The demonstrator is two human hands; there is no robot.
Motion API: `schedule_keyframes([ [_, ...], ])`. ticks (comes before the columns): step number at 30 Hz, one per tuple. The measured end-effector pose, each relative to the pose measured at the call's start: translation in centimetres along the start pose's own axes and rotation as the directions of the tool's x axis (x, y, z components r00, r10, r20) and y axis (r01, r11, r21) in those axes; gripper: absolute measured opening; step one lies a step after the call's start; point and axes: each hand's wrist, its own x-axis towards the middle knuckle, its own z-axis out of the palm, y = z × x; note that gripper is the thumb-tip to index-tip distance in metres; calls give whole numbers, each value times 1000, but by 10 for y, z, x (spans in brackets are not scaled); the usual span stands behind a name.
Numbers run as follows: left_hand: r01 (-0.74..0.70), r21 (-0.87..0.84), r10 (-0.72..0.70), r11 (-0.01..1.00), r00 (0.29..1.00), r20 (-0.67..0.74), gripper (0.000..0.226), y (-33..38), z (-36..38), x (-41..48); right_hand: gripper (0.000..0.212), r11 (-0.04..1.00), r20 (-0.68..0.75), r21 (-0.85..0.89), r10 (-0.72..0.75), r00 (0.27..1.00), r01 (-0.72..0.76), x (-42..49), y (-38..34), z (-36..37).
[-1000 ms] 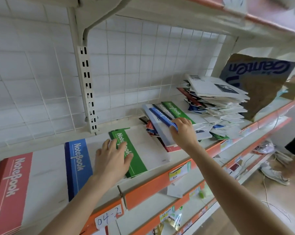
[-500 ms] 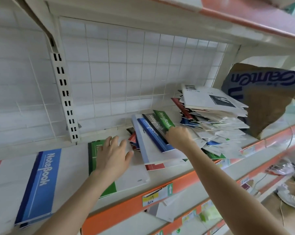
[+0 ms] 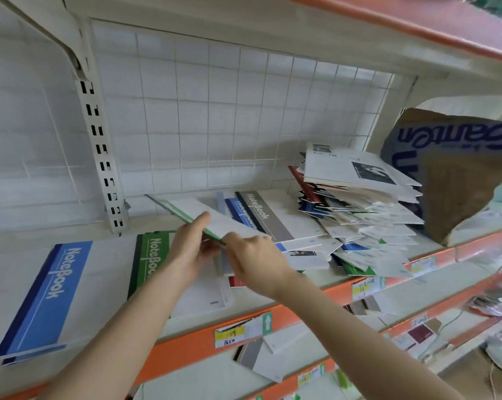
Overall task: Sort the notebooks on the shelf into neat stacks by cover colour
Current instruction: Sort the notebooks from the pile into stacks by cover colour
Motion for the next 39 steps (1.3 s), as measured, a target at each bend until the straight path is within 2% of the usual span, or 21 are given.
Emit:
schedule_keyframes([
  [1, 35, -60, -38, 998, 998, -48, 15, 1, -1, -1, 40, 998, 66, 56, -39, 997, 35, -3, -4, 2],
  [3, 45, -78, -54, 996, 992, -118, 19, 1, -8, -3, 54, 993, 165, 108, 31, 986, -50, -2, -5, -5],
  [5, 46, -81, -57, 996, 989, -135, 19, 2, -17, -4, 43, 970, 125, 113, 202, 971, -216, 5, 16, -5],
  [7, 50, -60, -58, 997, 990, -128, 20, 3, -27, -7, 34, 905, 109, 69, 411, 905, -419, 13, 46, -5],
  [9, 49, -52, -55, 997, 992, -111, 21, 5, -36, -9, 48, 828, 231, -57, 555, 799, -558, 16, 73, -3],
  [11, 50, -73, -56, 996, 994, -91, 25, 5, -45, -10, 62, 785, 343, -172, 614, 711, -595, 15, 87, 0],
  [12, 49, -82, -56, 995, 995, -86, 29, 5, -49, -10, 63, 778, 356, -187, 623, 697, -600, 15, 90, 1],
  [14, 46, -108, -55, 993, 995, -80, 38, 3, -56, -11, 53, 788, 355, -191, 612, 707, -586, 17, 88, -1],
  [19, 62, -131, -71, 989, 995, -64, 31, 2, -57, -21, 26, 808, 279, -410, 553, 785, -423, 27, 63, -9],
  [22, 69, -135, -77, 988, 996, -55, 33, -1, -56, -22, 20, 810, 240, -387, 550, 800, -441, 27, 53, -16],
  [25, 104, -175, -113, 979, 993, -44, 21, -3, -49, -22, 21, 880, 259, -345, 425, 868, -328, 23, 31, -23],
  [27, 119, -228, -129, 966, 991, -31, 13, -5, -42, -21, 27, 945, 327, -272, 265, 907, -179, 16, 6, -26],
  [29, 120, -289, -125, 950, 992, 2, 15, -8, -37, -20, 31, 993, 408, -90, 102, 907, -71, 6, -19, -30],
  [32, 107, -271, -126, 956, 991, -53, 14, -15, -38, -16, 31, 984, 418, 178, -48, 907, -29, -3, -29, -35],
  [34, 87, -229, -118, 970, 985, -123, 11, -16, -43, -12, 30, 961, 366, 247, 28, 930, -126, -1, -17, -34],
  [36, 75, -209, -111, 975, 980, -164, 12, -16, -48, -11, 33, 938, 306, 161, 248, 919, -307, 6, 8, -28],
  [38, 62, -195, -99, 979, 977, -189, 13, -15, -52, -12, 40, 882, 316, 19, 442, 840, -471, 10, 34, -19],
  [39, 54, -186, -91, 981, 976, -197, 13, -14, -54, -14, 47, 860, 352, -41, 489, 798, -509, 11, 42, -14],
])
